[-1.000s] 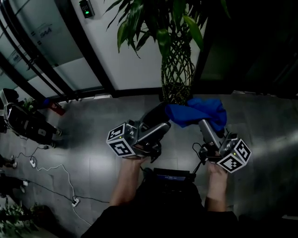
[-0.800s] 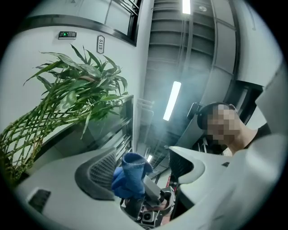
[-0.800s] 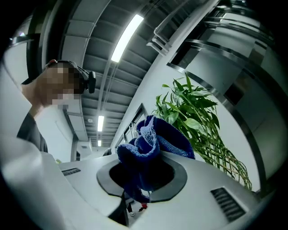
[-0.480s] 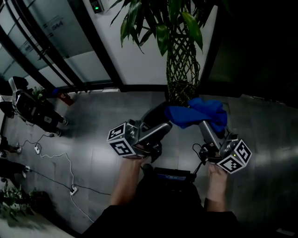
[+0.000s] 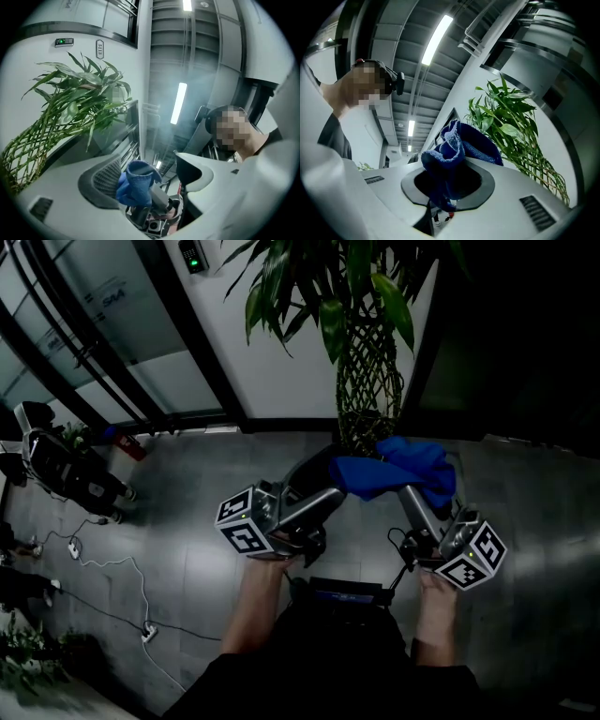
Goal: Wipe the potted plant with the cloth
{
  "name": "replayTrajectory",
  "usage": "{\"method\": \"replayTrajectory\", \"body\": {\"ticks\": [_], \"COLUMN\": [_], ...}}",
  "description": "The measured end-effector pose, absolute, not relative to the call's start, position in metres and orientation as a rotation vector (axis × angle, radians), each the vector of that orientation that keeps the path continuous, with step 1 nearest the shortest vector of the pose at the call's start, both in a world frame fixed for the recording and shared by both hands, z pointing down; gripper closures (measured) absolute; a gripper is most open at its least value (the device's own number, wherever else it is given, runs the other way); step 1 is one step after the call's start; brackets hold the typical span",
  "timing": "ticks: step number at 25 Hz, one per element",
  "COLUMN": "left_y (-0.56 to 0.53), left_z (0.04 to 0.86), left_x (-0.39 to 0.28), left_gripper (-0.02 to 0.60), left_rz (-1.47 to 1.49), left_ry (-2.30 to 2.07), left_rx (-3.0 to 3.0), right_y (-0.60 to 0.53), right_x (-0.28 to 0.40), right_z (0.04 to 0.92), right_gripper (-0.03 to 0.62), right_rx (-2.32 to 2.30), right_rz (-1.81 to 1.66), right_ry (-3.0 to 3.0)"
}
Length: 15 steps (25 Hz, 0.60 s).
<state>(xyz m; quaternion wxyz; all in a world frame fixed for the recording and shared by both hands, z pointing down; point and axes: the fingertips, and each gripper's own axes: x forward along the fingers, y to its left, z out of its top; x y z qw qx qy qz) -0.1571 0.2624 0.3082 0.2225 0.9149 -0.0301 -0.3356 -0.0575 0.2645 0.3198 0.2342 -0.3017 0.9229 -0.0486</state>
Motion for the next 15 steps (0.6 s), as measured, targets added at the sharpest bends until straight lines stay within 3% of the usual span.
{"method": "replayTrajectory", "body": {"ticks": [15], "left_y": [0.233], "left_z": [0.322], "left_x": [-0.179], "left_gripper": [0.214], "left_rz": [-0.919], "left_ry": [-0.069], "left_rx": [2.495], "right_y": [0.239], "right_x": [-0.082], "right_z": [0.330], "right_gripper": [0.507], "right_rx": [-0.861], "right_rz": [-0.148], "right_ry": [2.550]}}
